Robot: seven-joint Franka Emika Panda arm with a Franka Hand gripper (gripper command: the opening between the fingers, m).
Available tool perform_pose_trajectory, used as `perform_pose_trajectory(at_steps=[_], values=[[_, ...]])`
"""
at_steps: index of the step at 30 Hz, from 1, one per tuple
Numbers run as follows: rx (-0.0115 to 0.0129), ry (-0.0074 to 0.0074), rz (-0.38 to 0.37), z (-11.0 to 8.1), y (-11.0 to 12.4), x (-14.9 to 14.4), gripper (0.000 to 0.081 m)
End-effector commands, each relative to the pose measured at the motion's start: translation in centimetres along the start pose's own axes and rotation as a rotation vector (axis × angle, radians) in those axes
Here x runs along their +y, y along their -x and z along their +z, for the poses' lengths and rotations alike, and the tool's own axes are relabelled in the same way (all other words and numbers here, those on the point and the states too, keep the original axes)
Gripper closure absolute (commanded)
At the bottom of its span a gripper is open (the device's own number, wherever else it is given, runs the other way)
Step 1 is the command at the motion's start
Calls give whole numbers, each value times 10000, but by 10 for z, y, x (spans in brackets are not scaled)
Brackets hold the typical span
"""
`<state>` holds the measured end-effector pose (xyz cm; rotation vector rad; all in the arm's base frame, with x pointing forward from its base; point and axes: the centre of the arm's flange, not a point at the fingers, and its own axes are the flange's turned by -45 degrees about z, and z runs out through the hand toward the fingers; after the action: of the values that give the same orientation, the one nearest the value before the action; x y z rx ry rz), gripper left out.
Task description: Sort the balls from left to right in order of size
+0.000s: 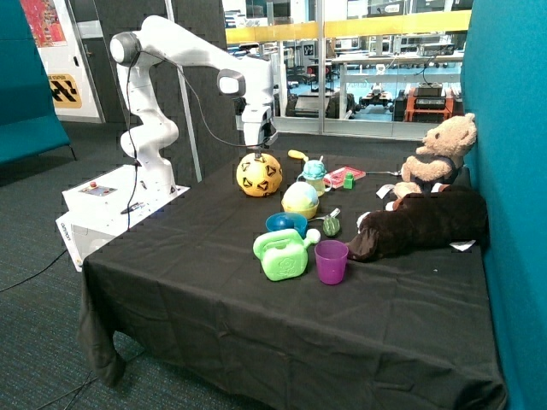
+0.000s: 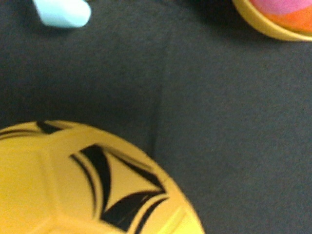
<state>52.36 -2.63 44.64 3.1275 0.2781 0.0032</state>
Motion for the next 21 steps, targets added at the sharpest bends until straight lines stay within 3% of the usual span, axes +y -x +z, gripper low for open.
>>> perform_pose_trajectory(at_steps=[1, 5, 21], values=[[-19, -19, 343, 1, -14, 22, 187], [-20, -18, 1202, 7, -18, 35, 188], [-21, -17, 2394, 15, -29, 75, 182]])
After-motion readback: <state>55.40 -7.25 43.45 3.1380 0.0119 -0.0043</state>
